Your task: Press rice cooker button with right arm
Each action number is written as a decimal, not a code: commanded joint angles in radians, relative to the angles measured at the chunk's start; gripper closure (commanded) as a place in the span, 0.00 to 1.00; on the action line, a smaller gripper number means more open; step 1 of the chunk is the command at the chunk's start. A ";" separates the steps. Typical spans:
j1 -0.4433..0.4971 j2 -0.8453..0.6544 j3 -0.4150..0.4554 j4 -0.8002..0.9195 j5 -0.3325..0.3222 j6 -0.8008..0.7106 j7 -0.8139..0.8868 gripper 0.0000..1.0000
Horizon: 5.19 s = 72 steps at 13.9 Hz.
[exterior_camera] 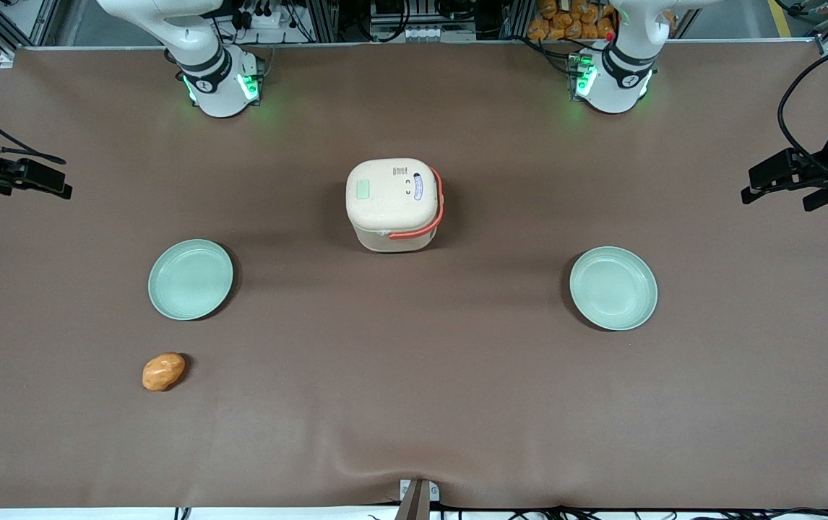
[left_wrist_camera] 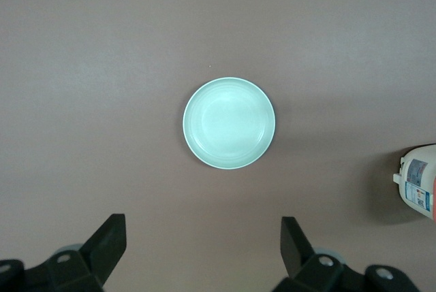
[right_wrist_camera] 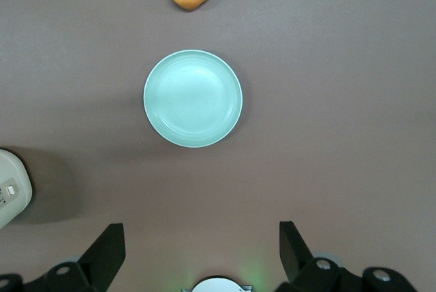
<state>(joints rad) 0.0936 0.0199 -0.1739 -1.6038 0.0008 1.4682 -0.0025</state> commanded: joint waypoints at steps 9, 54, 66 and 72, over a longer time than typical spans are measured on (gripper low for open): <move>0.002 -0.018 0.007 0.004 0.001 -0.008 -0.016 0.00; 0.663 0.328 0.056 -0.094 0.393 0.256 0.150 1.00; 0.657 0.353 0.068 -0.100 0.397 0.273 0.145 1.00; 0.655 0.374 0.066 -0.099 0.386 0.279 0.144 1.00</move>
<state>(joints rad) 0.7549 0.3883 -0.1100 -1.6981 0.3774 1.7388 0.1392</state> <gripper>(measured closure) 0.991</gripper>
